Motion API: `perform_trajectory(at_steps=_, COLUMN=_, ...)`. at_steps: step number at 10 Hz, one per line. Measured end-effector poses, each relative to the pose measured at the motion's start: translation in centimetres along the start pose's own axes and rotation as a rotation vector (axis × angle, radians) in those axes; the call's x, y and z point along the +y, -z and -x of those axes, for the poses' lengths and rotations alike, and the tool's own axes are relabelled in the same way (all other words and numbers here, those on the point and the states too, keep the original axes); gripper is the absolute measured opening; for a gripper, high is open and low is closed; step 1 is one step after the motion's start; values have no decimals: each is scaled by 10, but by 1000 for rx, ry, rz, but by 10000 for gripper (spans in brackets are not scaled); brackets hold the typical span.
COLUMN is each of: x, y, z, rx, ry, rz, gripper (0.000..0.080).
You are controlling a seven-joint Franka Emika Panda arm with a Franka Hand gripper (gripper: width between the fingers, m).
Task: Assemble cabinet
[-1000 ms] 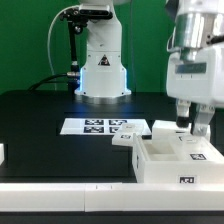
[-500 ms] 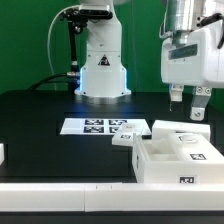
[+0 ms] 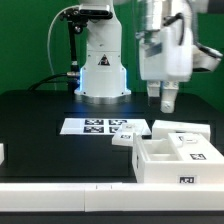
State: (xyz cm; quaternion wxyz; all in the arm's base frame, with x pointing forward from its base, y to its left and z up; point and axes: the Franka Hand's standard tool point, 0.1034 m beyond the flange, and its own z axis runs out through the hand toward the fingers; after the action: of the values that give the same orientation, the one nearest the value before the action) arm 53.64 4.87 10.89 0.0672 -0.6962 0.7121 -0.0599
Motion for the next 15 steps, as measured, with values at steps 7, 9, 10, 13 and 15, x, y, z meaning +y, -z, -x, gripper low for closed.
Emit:
perform_trajectory(at_steps=7, x=7, y=-2, z=-9, rx=4, ry=187, rz=0, gripper=795)
perform_trajectory(at_steps=9, x=11, y=-4, z=-2, rx=-9, ry=372, rz=13, gripper=795)
perform_trajectory(at_steps=10, x=11, y=-4, z=-3, rx=-7, ry=343, rz=12, gripper=795)
perform_trajectory(at_steps=13, x=10, y=-4, z=-5, rx=-1, ry=573, rz=13, gripper=795)
perform_trajectory(at_steps=15, x=9, y=-6, z=-9, rx=30, ry=1006, rz=-14, gripper=795)
